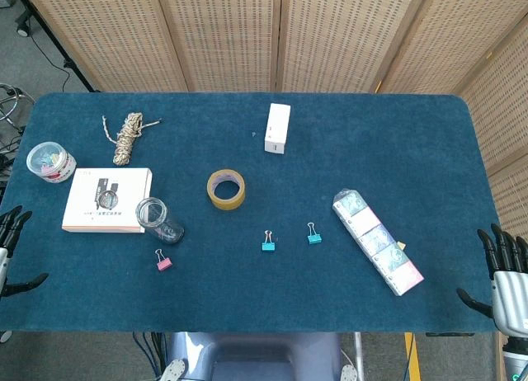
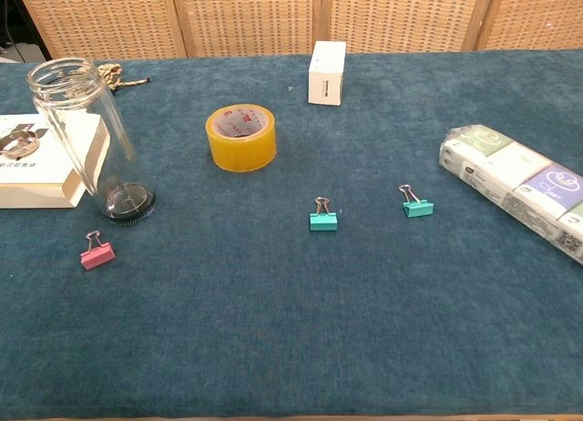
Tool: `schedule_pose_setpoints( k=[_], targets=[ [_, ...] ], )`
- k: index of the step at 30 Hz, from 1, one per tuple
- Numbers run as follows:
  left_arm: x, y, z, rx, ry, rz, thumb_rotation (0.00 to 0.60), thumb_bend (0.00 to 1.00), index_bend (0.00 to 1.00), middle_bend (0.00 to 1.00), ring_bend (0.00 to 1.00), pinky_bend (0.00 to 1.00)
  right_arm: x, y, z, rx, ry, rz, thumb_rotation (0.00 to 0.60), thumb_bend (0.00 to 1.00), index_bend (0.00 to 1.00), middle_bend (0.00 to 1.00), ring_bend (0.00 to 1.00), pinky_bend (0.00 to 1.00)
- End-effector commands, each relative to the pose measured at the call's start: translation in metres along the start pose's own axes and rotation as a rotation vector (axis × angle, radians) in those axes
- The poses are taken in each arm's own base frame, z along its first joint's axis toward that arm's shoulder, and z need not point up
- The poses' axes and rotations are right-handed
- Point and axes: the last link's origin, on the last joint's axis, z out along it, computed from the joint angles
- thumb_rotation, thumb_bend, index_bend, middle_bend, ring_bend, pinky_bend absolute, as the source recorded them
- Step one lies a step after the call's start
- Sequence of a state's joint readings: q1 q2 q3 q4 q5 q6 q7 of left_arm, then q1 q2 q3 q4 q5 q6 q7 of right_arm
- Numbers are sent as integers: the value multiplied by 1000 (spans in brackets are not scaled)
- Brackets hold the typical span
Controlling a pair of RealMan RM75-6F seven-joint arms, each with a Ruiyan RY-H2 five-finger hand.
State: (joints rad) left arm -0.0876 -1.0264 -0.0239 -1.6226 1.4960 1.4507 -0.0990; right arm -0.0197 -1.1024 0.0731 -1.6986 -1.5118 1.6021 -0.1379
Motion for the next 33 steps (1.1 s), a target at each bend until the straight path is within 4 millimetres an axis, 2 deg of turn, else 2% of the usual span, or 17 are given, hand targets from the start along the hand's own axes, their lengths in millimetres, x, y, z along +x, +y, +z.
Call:
schedule_pose_setpoints(
  k=[1, 11, 15, 19, 21, 26, 29, 33],
  targets=[
    [-1, 0, 0, 1, -3, 4, 600, 0, 0, 0, 0, 0, 1, 1, 0, -1, 3, 3, 600, 0, 0, 0, 0, 0],
    [-3, 0, 7, -1, -22, -2, 600, 0, 0, 0, 0, 0, 3, 2, 0, -5, 5, 16, 600, 0, 0, 0, 0, 0],
    [-2, -1, 26, -6, -43, -27, 600, 0, 0, 0, 0, 0, 2, 2, 0, -3, 1, 16, 600, 0, 0, 0, 0, 0],
    [2, 1, 54, -19, -74, -49, 600, 0, 8, 0, 0, 0, 2, 3, 1, -8, -3, 16, 600, 0, 0, 0, 0, 0],
    [5, 4, 71, -30, -74, -56, 600, 0, 60, 0, 0, 0, 1, 3, 1, -10, -4, 17, 600, 0, 0, 0, 0, 0],
    [4, 10, 114, -31, -93, -55, 600, 41, 316, 0, 0, 0, 2, 6, 2, -19, -3, 22, 600, 0, 0, 0, 0, 0],
    [2, 13, 135, -31, -104, -81, 600, 97, 392, 0, 0, 0, 2, 7, 2, -24, -2, 22, 600, 0, 0, 0, 0, 0],
    [-4, 17, 161, -23, -122, -91, 600, 166, 429, 0, 0, 0, 2, 9, 3, -29, -6, 24, 600, 0, 0, 0, 0, 0]
  ],
)
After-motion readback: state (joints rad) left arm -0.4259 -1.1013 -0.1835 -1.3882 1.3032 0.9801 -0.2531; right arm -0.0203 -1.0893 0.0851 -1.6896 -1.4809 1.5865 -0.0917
